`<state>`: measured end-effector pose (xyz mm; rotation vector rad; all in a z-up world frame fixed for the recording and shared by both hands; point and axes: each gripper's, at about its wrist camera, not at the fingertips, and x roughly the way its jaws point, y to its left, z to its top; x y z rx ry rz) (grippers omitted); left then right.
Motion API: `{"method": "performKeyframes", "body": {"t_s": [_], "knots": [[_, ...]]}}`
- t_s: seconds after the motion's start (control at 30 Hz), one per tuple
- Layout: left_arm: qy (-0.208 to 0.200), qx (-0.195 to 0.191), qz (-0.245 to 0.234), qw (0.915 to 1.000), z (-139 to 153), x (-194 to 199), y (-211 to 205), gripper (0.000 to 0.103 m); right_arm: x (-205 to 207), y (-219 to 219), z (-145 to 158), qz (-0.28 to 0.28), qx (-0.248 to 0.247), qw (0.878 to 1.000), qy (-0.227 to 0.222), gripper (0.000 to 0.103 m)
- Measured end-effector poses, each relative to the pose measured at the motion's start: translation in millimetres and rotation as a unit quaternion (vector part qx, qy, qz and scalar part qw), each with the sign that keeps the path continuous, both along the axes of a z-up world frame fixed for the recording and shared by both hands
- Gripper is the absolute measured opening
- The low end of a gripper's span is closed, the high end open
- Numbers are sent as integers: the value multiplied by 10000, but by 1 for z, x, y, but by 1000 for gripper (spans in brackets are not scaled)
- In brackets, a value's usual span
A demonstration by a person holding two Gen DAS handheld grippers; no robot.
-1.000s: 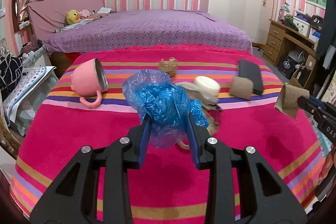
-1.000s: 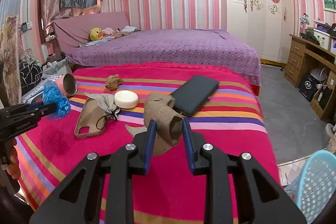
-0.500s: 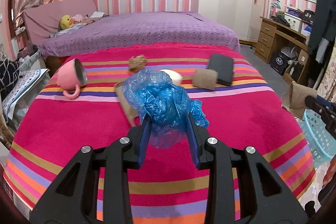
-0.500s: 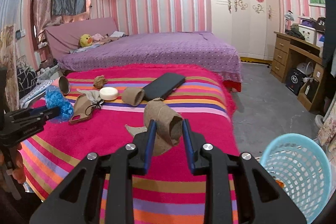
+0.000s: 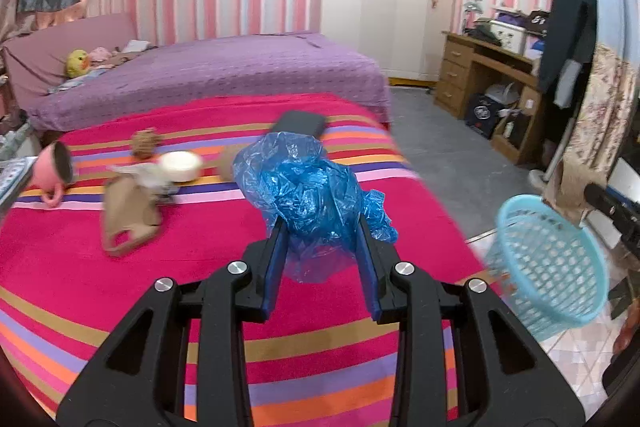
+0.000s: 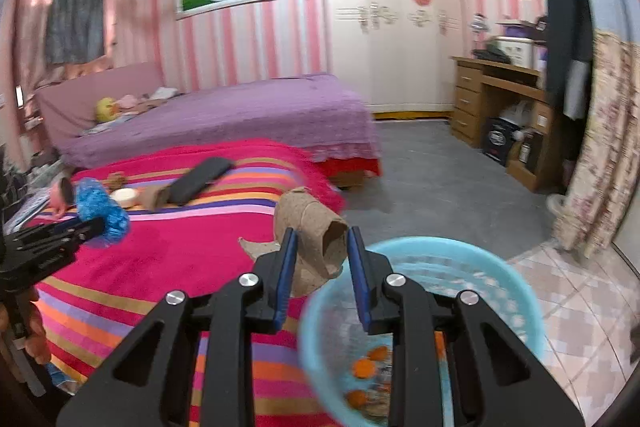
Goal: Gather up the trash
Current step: 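Carry the blue bag and the cardboard tube over the basket, then open the left tool to drop the blue bag into the basket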
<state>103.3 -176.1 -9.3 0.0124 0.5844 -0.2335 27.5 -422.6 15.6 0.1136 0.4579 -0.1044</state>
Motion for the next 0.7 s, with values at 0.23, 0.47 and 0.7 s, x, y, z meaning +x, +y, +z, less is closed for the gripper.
{"method": "performKeyframes", "body": {"t_s": [0.23, 0.47, 0.7], "knots": [[182, -70, -588, 9981, -16, -6, -81, 32, -18, -69, -16, -598, 39, 9982, 104, 27], [340, -87, -1057, 9938, -31, -6, -152, 32, -25, -104, -34, -924, 49, 9955, 203, 27], [668, -100, -1474, 9868, -45, 0, -212, 32, -32, -127, -43, -1149, 99, 9930, 238, 27]]}}
